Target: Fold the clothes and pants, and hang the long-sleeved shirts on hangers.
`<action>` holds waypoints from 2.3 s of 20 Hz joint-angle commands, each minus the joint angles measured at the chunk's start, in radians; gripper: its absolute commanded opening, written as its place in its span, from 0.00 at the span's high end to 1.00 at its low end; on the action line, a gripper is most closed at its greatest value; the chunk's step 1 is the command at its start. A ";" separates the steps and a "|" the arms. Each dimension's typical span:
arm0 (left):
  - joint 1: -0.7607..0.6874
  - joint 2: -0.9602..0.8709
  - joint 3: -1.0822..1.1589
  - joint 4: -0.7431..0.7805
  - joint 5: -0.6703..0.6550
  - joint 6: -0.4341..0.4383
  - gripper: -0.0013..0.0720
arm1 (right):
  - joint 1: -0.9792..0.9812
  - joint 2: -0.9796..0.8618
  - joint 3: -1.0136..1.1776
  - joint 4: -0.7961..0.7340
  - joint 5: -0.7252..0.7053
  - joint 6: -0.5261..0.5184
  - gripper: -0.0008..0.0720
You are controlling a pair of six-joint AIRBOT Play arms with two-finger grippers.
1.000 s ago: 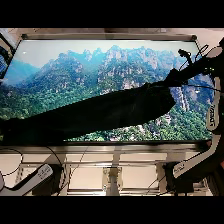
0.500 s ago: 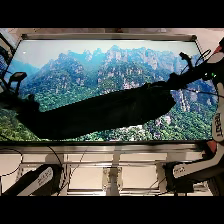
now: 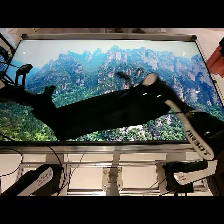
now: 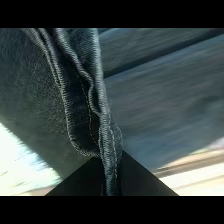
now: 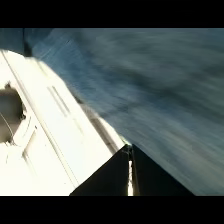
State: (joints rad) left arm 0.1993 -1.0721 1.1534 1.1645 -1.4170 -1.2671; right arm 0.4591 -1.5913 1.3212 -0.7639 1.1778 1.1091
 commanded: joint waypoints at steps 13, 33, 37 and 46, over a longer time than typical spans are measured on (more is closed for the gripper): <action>-0.414 -0.063 0.001 -0.388 0.285 0.051 0.95 | -0.148 -0.002 0.000 -0.098 0.041 0.109 0.96; -0.632 -0.409 -0.003 -0.380 0.286 -0.027 0.56 | -0.271 0.063 -0.001 -0.078 0.132 0.083 0.96; -0.521 -0.322 -0.003 -0.273 0.253 -0.086 0.56 | -0.141 0.047 -0.003 -0.161 0.070 0.084 0.96; -0.229 0.048 -0.290 0.161 0.160 -0.251 0.08 | -0.140 -0.067 -0.002 -0.256 -0.002 0.088 0.30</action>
State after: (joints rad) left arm -0.1246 -1.1366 0.9825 1.2640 -1.2675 -1.4921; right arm 0.3241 -1.6264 1.3182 -1.0176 1.2068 1.2156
